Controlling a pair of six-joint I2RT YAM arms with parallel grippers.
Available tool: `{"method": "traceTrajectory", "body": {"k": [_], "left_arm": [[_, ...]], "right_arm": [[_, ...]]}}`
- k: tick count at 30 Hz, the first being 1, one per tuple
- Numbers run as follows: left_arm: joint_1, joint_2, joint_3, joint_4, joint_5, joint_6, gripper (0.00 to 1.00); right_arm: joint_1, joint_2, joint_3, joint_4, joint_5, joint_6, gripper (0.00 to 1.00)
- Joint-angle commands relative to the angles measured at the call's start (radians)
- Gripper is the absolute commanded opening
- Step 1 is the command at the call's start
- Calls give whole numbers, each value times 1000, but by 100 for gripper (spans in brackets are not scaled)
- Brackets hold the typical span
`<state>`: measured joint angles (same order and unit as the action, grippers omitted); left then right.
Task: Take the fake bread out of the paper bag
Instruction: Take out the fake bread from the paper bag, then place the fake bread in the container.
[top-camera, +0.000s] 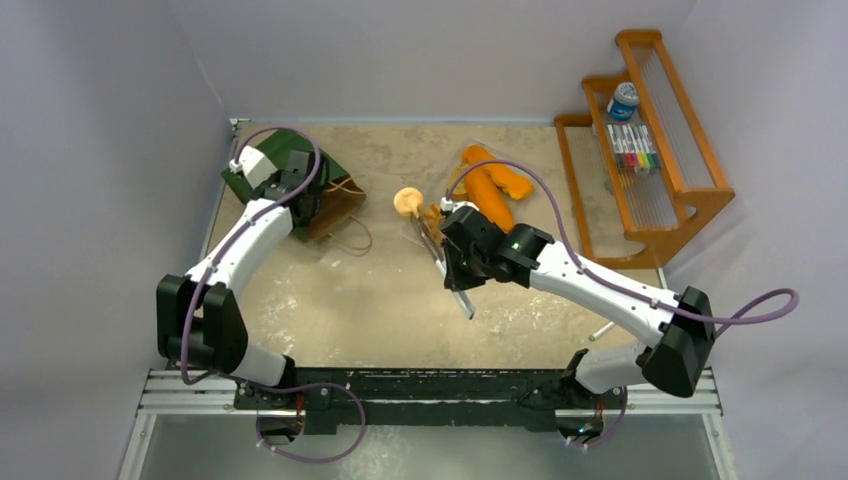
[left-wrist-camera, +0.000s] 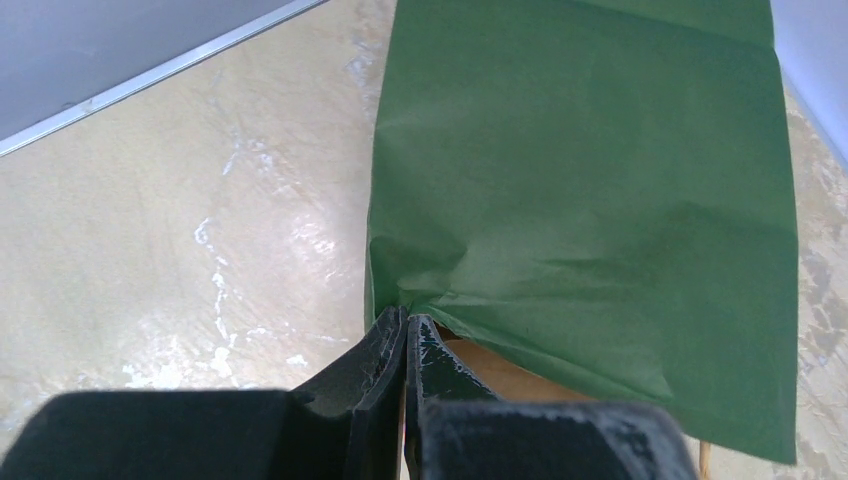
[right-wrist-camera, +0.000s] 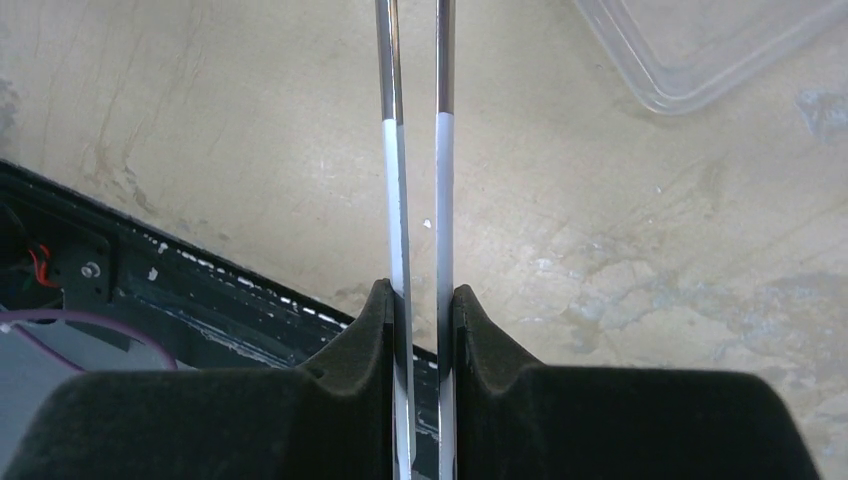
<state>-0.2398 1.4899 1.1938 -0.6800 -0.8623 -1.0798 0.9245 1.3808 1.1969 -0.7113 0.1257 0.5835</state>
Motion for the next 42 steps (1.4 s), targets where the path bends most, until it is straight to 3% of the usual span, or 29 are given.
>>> {"method": "traceTrajectory", "body": {"k": [1, 10, 14, 16, 18, 23, 25, 42], "left_arm": [[22, -82, -40, 18, 1, 27, 0], [76, -151, -110, 25, 53, 48, 0], [82, -167, -126, 51, 101, 66, 9], [82, -176, -134, 70, 140, 75, 15], [82, -183, -138, 85, 174, 79, 22], [82, -197, -141, 107, 262, 88, 47], [82, -205, -138, 111, 288, 97, 51], [82, -288, -70, 86, 313, 106, 54]], "right_arm": [[-6, -66, -18, -38, 88, 115, 0], [-26, -145, -137, -71, 104, 234, 0], [-33, -165, -199, -42, 95, 262, 0], [-38, -159, -220, -19, 91, 269, 5], [-41, -144, -249, 4, 96, 273, 17], [-60, -85, -289, 81, 89, 259, 38], [-65, -68, -298, 101, 78, 253, 41], [-69, -196, -295, 25, 112, 285, 42]]}}
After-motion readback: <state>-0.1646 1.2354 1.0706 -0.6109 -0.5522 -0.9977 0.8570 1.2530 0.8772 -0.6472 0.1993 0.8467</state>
